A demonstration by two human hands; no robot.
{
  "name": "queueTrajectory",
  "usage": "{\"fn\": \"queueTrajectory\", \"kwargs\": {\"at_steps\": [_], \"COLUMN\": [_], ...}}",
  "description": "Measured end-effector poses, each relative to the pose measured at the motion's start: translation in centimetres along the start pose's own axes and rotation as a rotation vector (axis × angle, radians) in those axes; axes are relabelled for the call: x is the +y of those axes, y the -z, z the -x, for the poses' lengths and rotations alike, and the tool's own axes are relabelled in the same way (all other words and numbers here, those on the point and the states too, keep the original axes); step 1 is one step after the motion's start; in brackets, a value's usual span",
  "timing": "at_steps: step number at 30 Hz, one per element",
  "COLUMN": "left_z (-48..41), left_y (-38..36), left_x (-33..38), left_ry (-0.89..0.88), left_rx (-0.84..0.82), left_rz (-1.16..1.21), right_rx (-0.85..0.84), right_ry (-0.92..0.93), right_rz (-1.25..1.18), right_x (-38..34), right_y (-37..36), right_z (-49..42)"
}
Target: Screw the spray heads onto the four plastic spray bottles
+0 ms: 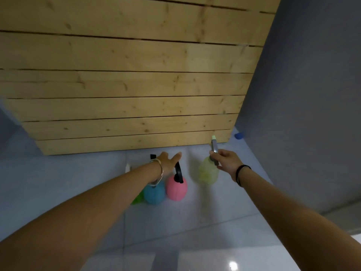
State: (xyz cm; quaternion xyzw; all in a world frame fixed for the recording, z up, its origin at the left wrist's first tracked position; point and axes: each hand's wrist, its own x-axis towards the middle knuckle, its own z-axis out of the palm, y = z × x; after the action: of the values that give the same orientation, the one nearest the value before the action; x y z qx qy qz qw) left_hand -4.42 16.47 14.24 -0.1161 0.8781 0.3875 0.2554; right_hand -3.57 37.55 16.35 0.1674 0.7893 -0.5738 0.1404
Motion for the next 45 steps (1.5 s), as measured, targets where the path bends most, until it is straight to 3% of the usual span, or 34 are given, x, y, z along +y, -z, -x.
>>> {"fn": "queueTrajectory", "kwargs": {"at_steps": [7, 22, 45], "left_z": [-3.9, -4.6, -3.4], "left_y": [-1.8, -2.8, -1.7], "left_x": [-1.2, -1.5, -1.2], "left_ry": [0.032, 0.027, 0.048], "left_rx": [-0.064, -0.167, -0.117], "left_rz": [-0.109, -0.043, 0.02], "right_rx": [-0.047, -0.085, -0.104], "right_ry": [-0.068, -0.138, -0.119], "right_rz": [0.037, 0.097, 0.274], "right_x": [3.0, 4.9, 4.0], "right_y": [-1.8, -3.7, -2.9], "right_z": [-4.4, -6.1, -5.8]}}
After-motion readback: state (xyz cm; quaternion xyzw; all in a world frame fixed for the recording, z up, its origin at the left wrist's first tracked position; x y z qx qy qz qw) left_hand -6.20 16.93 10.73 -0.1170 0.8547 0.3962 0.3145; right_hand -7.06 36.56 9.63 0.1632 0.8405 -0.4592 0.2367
